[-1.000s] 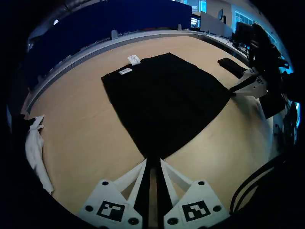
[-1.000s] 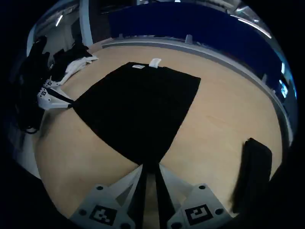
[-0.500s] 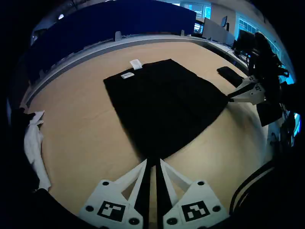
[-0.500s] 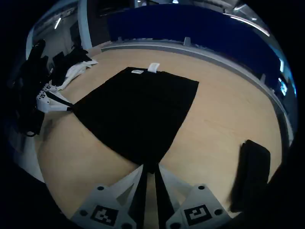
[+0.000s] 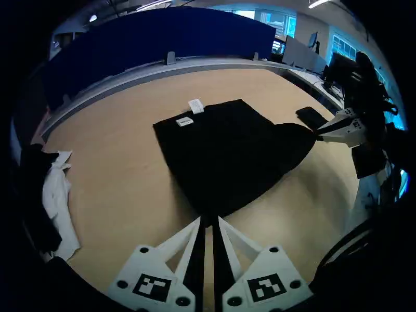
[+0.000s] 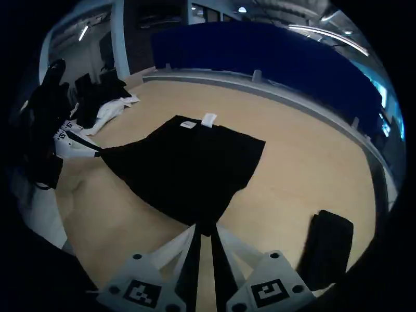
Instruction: Fold towel
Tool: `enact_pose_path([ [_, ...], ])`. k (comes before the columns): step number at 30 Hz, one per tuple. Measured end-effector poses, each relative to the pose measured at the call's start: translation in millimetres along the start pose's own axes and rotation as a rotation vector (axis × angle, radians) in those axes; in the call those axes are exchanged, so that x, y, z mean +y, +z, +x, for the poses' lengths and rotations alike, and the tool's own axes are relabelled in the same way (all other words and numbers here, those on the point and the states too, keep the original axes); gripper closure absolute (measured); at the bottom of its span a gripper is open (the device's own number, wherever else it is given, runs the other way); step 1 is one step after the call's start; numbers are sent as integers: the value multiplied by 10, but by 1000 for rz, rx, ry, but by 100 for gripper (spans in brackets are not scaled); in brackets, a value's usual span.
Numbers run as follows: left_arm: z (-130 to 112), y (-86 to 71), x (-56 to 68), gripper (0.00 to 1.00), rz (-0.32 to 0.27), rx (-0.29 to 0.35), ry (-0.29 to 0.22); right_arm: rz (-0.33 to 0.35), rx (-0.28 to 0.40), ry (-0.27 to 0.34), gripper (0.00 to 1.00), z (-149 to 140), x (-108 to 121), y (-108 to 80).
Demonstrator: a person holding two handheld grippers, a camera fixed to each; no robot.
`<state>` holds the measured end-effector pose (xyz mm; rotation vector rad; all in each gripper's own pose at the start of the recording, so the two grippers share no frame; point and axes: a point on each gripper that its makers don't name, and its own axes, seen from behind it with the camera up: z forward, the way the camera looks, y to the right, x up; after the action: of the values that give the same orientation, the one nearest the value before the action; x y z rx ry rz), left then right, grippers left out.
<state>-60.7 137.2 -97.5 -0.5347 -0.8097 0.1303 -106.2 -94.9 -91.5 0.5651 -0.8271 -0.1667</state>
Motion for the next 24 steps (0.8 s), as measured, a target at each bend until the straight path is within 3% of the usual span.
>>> enact_pose_path([
  [17, 255, -625, 181, 91, -23, 23, -61, 24, 10, -4, 87, 288, -185, -640],
  [24, 220, -609, 160, 91, -17, 19, -66, 36, -14, 11, 87, 209, -227, -660],
])
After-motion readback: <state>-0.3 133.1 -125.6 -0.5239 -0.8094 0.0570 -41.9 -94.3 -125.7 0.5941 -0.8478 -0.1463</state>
